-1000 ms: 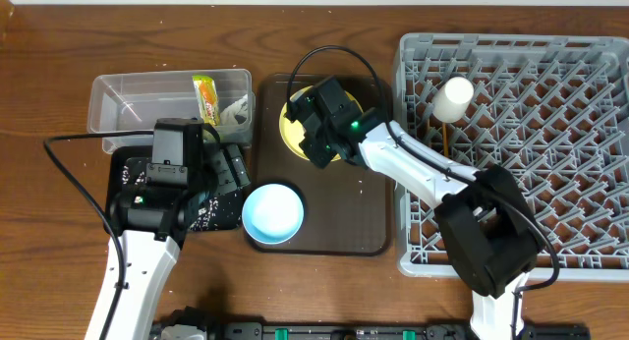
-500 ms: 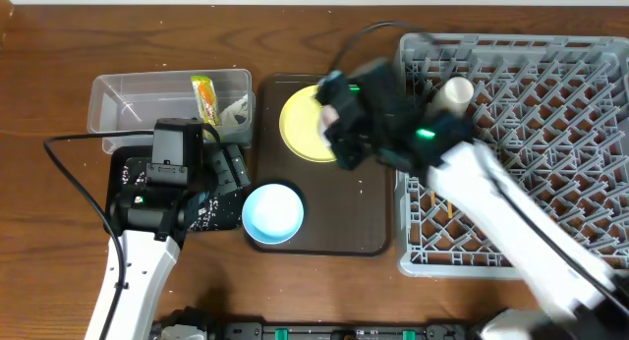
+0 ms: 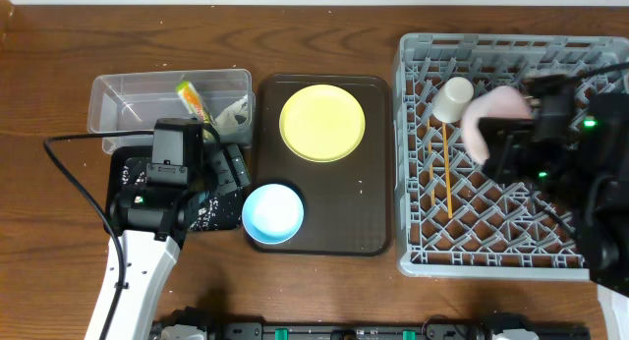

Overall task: Sort waste into correct bins and load items into the dishwasher rack
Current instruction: 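Grasp the pink cup and lift it toward the rack's back right, then place the pink cup upside down in the rack and release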

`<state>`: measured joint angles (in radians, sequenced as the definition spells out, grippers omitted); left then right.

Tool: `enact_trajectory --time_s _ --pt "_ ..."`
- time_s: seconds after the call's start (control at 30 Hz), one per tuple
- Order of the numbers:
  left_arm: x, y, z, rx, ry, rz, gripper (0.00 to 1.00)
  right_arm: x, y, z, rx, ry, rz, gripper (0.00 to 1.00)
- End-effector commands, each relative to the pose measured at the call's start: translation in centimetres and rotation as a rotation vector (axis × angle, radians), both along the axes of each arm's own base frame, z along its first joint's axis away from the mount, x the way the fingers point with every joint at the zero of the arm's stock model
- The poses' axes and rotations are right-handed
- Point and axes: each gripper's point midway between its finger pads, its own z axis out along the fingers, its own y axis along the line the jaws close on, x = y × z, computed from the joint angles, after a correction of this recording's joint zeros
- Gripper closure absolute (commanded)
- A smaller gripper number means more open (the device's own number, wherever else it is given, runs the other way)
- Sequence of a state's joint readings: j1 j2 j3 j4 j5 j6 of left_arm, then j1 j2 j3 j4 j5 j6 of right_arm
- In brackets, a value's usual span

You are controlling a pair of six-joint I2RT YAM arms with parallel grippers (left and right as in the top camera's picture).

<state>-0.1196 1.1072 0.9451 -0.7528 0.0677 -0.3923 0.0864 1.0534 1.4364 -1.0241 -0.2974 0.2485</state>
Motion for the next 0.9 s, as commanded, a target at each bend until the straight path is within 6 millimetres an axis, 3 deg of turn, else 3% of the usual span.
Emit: enact_trajectory --time_s 0.0,0.27,0.33,0.5,0.6,0.77,0.87 --pt "0.3 0.2 0.7 0.007 -0.019 0.006 0.10 1.5 -2.8 0.3 0.034 -0.014 -0.053 0.99" --pt "0.3 0.2 0.7 0.007 -0.019 0.006 0.11 6.9 -5.2 -0.4 0.229 -0.025 0.017 0.99" --pt "0.3 0.2 0.7 0.007 -0.019 0.006 0.11 8.5 -6.3 -1.7 0.261 0.005 0.006 0.99" --pt "0.3 0.2 0.7 0.007 -0.019 0.006 0.11 13.0 -9.7 -7.8 0.233 0.108 -0.070 0.99" --pt "0.3 0.2 0.7 0.007 -0.019 0.006 0.11 15.0 -9.3 -9.6 0.318 0.118 -0.004 0.99" --pt "0.3 0.2 0.7 0.007 -0.019 0.006 0.11 16.7 -6.9 -8.0 0.504 -0.054 0.320 0.99" --pt "0.3 0.2 0.7 0.007 -0.019 0.006 0.11 17.1 -6.7 -8.6 0.555 -0.095 0.416 0.99"
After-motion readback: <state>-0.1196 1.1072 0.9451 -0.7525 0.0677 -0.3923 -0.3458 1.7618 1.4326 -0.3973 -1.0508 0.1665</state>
